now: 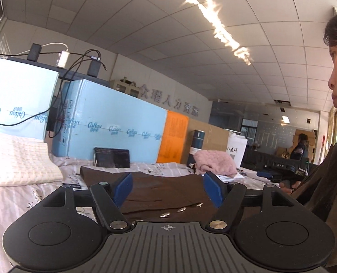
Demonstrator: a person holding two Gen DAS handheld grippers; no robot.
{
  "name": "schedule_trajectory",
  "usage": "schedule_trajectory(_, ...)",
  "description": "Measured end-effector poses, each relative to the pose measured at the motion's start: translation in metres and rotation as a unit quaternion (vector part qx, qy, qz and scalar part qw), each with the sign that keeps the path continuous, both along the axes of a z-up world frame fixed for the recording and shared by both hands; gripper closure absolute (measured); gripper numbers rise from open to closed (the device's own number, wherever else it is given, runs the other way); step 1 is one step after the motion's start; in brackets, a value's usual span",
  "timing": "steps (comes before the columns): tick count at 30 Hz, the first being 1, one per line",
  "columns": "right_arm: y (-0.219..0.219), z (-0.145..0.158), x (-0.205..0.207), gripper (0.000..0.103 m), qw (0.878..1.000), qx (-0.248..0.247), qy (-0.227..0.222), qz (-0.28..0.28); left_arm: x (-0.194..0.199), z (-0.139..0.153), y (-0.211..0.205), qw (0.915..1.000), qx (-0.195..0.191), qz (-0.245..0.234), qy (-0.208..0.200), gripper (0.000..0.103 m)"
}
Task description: Fold clothes
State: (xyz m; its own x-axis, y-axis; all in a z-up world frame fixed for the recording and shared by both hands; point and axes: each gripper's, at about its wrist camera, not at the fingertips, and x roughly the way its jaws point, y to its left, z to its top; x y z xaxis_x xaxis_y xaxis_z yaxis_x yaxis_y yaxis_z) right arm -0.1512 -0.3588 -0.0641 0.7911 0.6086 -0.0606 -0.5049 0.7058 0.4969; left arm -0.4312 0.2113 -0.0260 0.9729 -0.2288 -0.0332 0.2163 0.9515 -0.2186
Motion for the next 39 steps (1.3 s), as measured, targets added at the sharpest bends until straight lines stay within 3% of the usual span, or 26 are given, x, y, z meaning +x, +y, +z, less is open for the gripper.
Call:
schedule_trajectory(4, 0.008, -0.006, 0.012, 0.039, 0.999, -0.018, 0.028, -0.001, 0.026, 0.001, 0.017, 0.9974, -0.024, 0.06, 0.032, 0.019)
schedule_trajectory(8, 0.022, -0.004, 0.028, 0.033, 0.997, -0.057, 0.054, -0.008, 0.053, 0.002, 0.034, 0.9896, -0.048, 0.12, 0.064, 0.017)
schedule_trajectory(12, 0.046, 0.003, 0.053, 0.026, 0.992, -0.104, 0.078, 0.006, 0.097, 0.0, 0.054, 0.9752, -0.088, 0.155, 0.131, 0.016)
schedule_trajectory(18, 0.086, 0.011, 0.103, 0.023, 0.981, -0.13, 0.133, 0.057, 0.171, 0.001, 0.064, 0.9591, -0.061, 0.167, 0.22, 0.016)
schedule_trajectory(27, 0.152, -0.006, 0.158, 0.022, 0.961, -0.157, 0.211, 0.091, 0.264, -0.028, 0.078, 0.9427, -0.043, 0.17, 0.284, 0.018)
schedule_trajectory(28, 0.158, -0.009, 0.161, 0.022, 0.959, -0.16, 0.216, 0.092, 0.273, -0.032, 0.079, 0.9402, -0.051, 0.169, 0.292, 0.025)
schedule_trajectory(29, 0.164, -0.013, 0.164, 0.022, 0.957, -0.163, 0.222, 0.094, 0.278, -0.035, 0.077, 0.941, -0.051, 0.164, 0.292, 0.056)
schedule_trajectory(30, 0.17, -0.016, 0.167, 0.024, 0.955, -0.167, 0.227, 0.095, 0.281, -0.036, 0.071, 0.9417, -0.041, 0.161, 0.292, 0.071)
schedule_trajectory(31, 0.175, -0.02, 0.169, 0.027, 0.953, -0.17, 0.231, 0.096, 0.284, -0.038, 0.065, 0.9425, -0.029, 0.16, 0.292, 0.077)
schedule_trajectory(32, 0.179, -0.021, 0.168, 0.038, 0.953, -0.175, 0.226, 0.096, 0.284, -0.038, 0.058, 0.9434, -0.005, 0.164, 0.288, 0.082)
schedule_trajectory(33, 0.182, -0.021, 0.166, 0.057, 0.953, -0.185, 0.22, 0.1, 0.282, -0.036, 0.054, 0.944, 0.004, 0.167, 0.285, 0.087)
schedule_trajectory(34, 0.186, -0.021, 0.164, 0.066, 0.952, -0.192, 0.213, 0.103, 0.28, -0.035, 0.05, 0.9446, 0.012, 0.17, 0.281, 0.096)
schedule_trajectory(35, 0.186, -0.021, 0.162, 0.08, 0.954, -0.194, 0.205, 0.105, 0.276, -0.031, 0.05, 0.9464, 0.01, 0.174, 0.272, 0.099)
schedule_trajectory(39, 0.19, -0.009, 0.156, 0.084, 0.964, -0.194, 0.156, 0.096, 0.267, -0.008, 0.041, 0.9558, 0.034, 0.192, 0.22, 0.101)
